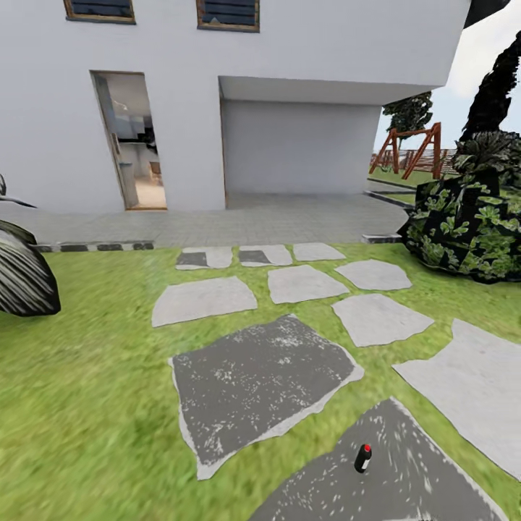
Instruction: In the garden, pick up the pesticide atomizer on the floor and spray pesticide onto both trees until each tree trunk is fully covered.
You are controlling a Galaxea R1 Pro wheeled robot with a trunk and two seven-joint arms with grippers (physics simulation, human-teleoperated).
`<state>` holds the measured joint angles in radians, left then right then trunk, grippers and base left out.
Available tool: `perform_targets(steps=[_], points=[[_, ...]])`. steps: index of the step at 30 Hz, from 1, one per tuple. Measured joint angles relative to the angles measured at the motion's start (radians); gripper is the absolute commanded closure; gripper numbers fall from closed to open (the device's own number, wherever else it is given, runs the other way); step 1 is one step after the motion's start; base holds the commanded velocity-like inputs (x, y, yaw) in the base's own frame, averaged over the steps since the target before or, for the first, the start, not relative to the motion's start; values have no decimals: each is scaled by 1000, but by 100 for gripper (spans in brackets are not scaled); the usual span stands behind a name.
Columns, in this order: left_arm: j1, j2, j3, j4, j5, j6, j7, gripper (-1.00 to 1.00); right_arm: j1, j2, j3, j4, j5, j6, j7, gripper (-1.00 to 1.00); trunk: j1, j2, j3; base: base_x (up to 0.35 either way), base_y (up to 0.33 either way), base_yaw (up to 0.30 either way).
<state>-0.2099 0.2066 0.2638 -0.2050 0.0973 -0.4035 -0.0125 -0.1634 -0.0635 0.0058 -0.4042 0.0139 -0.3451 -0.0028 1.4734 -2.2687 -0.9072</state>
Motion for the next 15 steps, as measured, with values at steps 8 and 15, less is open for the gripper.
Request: perform_targets(steps=[8,15], points=[[0,-1,-1,0,0,-1,0,-100,0,1,0,0,0,0,0,-100,0,0,0,38,289,-300],[0,-1,-2,0,0,0,0,-100,0,0,0,0,0,0,0,-100,0,0,0,0,130,-300]])
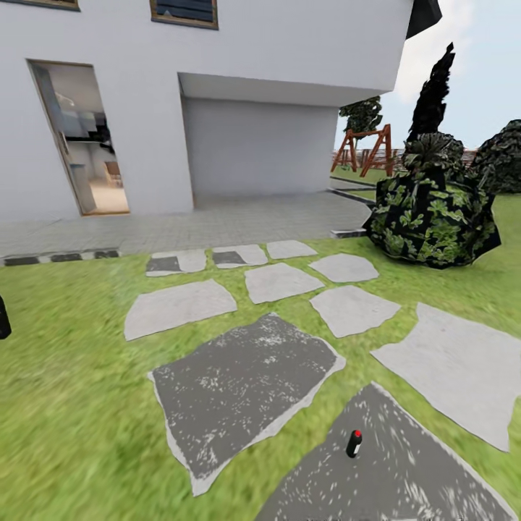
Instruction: In the garden, pick up the pesticide atomizer on the floor and spray pesticide onto both trees until each tree trunk is fully covered.
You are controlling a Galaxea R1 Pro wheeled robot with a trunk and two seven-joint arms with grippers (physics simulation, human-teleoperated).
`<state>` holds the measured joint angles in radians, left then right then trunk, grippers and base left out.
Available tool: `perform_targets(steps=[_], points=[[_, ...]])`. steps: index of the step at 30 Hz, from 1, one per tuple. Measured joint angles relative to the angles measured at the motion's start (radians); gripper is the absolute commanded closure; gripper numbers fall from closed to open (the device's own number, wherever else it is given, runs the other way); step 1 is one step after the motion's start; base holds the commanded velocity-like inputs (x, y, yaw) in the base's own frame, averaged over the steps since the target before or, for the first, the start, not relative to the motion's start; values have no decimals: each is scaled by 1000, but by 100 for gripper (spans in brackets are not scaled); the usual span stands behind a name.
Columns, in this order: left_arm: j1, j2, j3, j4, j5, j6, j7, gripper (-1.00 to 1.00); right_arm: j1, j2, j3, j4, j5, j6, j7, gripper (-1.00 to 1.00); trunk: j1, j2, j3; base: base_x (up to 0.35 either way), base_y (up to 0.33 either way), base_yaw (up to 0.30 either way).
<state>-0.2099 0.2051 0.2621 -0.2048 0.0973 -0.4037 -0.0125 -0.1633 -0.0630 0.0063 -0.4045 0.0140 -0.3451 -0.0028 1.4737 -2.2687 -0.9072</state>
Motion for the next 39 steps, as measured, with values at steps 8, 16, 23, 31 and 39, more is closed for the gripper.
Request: perform_targets(steps=[8,16,23,31,39], points=[[0,0,0,0,0,0,0,-100,0,0,0,0,0,0,0,-100,0,0,0,0,12,-300],[0,0,0,0,0,-1,0,-100,0,0,1,0,0,1,0,-100,0,0,0,0,0,-300],[0,0,0,0,0,-1,0,-100,0,0,-4,-1,-4,2,0,-100,0,0,0,0,0,-300],[0,0,0,0,0,-1,0,-100,0,-2,-6,-10,-7,2,2,-100,0,0,0,0,0,-300],[0,0,0,0,0,-1,0,-100,0,-3,-7,-11,-7,2,1,-100,0,0,0,0,0,-300]])
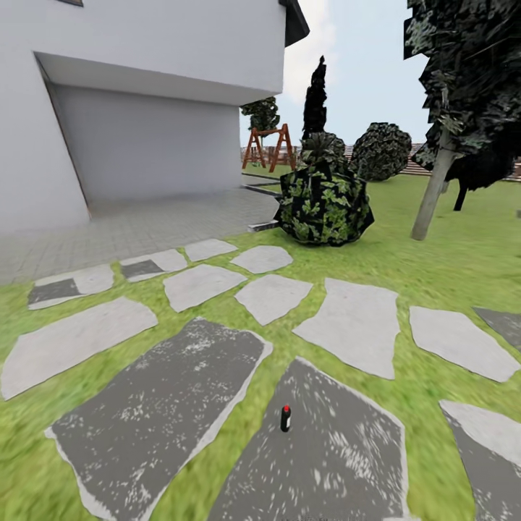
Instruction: In the garden, pick up the pesticide atomizer on the floor and spray pesticide onto both trees until each tree trunk is fully covered.
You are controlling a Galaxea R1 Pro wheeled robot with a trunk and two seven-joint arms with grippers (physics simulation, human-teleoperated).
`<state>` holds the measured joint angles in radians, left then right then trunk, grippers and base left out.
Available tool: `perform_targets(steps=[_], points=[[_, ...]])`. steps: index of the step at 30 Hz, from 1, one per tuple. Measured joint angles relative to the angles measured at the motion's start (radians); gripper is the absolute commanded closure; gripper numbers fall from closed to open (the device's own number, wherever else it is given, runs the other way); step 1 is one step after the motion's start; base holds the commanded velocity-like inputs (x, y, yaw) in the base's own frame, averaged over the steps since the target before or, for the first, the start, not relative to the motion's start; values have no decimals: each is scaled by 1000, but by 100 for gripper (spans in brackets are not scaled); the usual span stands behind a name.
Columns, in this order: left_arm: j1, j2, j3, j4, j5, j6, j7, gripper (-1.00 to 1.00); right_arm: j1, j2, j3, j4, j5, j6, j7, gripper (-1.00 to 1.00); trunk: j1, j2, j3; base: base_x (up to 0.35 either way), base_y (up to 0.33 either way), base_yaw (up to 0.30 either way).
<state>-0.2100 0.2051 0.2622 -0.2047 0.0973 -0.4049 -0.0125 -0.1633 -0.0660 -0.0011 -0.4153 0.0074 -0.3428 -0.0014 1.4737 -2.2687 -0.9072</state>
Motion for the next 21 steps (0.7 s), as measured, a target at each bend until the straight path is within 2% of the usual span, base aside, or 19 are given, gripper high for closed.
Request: perform_targets(steps=[21], points=[[0,0,0,0,0,0,0,-100,0,0,0,3,0,2,0,-100,0,0,0,0,0,-300]])
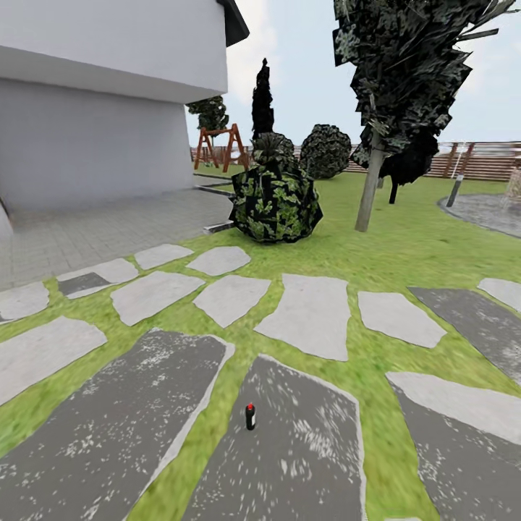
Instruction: In the garden, pick up the pesticide atomizer on the floor and spray pesticide onto both trees until each tree trunk is fully covered.
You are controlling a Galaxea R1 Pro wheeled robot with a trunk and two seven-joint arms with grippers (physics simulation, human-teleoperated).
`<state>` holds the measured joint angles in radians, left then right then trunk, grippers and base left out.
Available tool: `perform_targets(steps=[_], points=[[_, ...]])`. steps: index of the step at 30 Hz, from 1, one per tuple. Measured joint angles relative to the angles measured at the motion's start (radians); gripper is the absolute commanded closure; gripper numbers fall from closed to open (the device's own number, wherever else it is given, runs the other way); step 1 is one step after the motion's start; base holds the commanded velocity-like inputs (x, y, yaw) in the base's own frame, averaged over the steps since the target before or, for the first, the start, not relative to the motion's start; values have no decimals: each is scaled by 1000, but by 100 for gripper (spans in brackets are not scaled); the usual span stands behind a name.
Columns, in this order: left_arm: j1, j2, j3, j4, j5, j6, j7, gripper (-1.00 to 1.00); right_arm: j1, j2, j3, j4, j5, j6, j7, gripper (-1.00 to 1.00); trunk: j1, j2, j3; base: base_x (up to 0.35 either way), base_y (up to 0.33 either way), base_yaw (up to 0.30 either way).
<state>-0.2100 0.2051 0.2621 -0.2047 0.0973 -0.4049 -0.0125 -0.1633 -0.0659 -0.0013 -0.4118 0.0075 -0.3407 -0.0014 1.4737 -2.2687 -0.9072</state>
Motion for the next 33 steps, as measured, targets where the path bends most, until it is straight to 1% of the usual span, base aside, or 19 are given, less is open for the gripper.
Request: perform_targets(steps=[17,21,27,33], points=[[0,0,0,0,0,1,0,-100,0,0,0,5,1,0,3,-100,0,0,-2,7,1,-299],[0,0,0,0,0,0,0,-100,0,0,0,5,1,0,3,-100,0,0,-4,116,77,-293],[0,0,0,0,0,0,0,-100,0,0,1,5,1,-1,3,-100,0,0,-8,210,181,-293],[0,-1,-2,0,-1,0,0,-100,0,0,0,4,1,-1,2,-100,0,0,-11,55,8,-292]])
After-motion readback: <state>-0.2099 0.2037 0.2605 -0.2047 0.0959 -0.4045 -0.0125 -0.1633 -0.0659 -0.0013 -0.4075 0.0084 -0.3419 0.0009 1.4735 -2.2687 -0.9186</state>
